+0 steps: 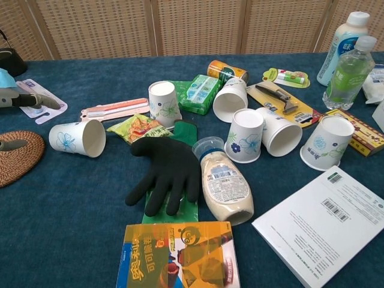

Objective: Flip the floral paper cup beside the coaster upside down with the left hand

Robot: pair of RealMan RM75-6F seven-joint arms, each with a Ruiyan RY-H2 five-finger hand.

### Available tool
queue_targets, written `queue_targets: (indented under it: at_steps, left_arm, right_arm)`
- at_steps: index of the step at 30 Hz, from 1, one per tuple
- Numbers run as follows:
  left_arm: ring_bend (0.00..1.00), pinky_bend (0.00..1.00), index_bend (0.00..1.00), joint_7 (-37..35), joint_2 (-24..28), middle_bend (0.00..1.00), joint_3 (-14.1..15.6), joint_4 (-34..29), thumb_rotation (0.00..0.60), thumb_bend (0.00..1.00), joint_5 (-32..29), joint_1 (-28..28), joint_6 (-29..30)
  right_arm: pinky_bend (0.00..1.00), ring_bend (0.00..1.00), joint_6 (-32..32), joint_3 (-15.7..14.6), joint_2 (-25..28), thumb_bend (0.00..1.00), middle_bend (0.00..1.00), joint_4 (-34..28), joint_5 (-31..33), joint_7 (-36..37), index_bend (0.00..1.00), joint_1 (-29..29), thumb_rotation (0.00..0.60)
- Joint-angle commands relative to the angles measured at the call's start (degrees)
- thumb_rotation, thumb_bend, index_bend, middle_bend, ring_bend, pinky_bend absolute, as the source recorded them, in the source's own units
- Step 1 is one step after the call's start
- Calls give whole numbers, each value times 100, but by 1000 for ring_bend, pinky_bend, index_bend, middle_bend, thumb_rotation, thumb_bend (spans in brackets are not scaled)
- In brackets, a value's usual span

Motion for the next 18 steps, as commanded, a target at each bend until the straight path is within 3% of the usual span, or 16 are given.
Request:
queue_targets:
  at_steps: [1,18]
  left_arm:
    - [0,0,5,114,-90,0,-35,62,600,494,-85,-26,-48]
    - [0,22,89,443,-602,0,-179,385,600,494,-341,-140,-210]
  right_arm:
    - [0,0,4,-1,7,449,0,-1,14,10,0,-8,578]
    - [0,0,85,-10,37,449,0,-13,24,34,0,-65,578]
